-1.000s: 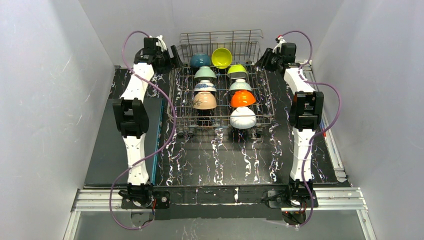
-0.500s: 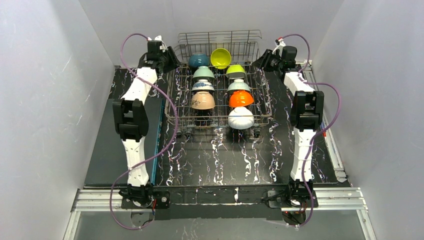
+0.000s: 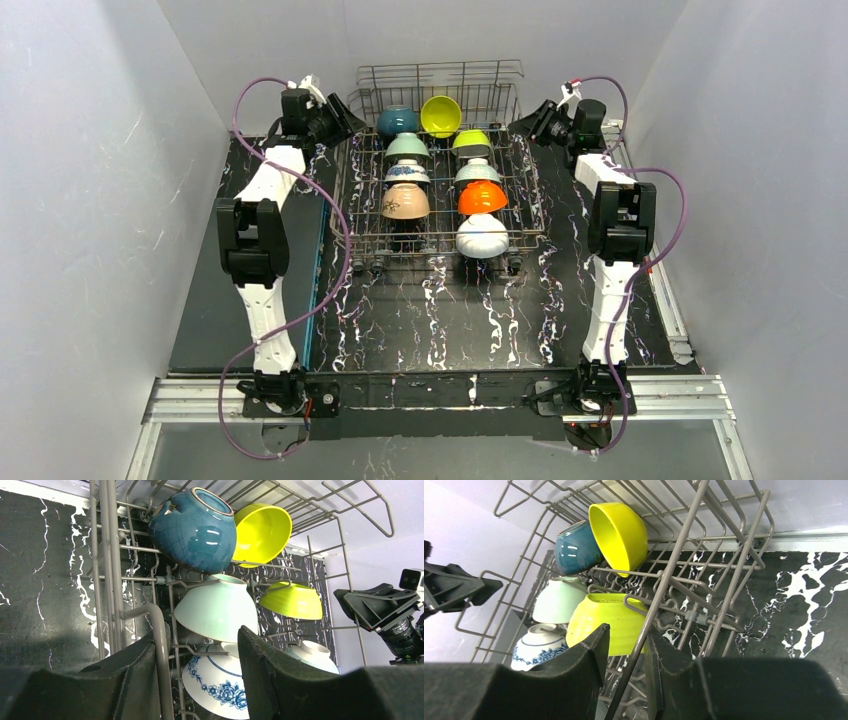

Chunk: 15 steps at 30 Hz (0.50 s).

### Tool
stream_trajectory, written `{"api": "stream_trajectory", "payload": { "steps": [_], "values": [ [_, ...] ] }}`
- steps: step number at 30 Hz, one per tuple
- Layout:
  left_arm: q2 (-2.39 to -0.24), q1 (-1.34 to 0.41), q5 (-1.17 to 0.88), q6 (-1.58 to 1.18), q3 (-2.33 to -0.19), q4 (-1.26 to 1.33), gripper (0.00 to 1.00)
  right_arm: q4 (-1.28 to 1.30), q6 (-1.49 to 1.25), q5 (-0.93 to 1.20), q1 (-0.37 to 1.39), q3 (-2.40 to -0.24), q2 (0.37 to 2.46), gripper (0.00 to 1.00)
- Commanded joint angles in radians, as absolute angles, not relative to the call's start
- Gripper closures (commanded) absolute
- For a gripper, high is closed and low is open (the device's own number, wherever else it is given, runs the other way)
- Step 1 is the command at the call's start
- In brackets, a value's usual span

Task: Load the bowls into the dish rack
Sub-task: Adjust the dish rack at the center of the board.

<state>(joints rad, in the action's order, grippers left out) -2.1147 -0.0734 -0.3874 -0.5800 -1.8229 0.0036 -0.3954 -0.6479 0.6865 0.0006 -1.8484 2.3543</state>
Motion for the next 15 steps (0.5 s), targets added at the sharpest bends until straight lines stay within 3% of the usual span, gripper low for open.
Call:
{"api": "stream_trajectory", "payload": {
  "steps": [1,15],
  "values": [
    [-1.914,-0.087,-0.653,-0.473,-1.811,0.091,1.00,-0.680,-0.756,0.821,0.011,-1.861,2.205,0.99],
    [-1.747,-0.089,-0.708,-0.522,-1.621,0.384,1.00,-1.047,-0.888,0.842,0.010,-1.728,2.127,0.99]
  ]
}}
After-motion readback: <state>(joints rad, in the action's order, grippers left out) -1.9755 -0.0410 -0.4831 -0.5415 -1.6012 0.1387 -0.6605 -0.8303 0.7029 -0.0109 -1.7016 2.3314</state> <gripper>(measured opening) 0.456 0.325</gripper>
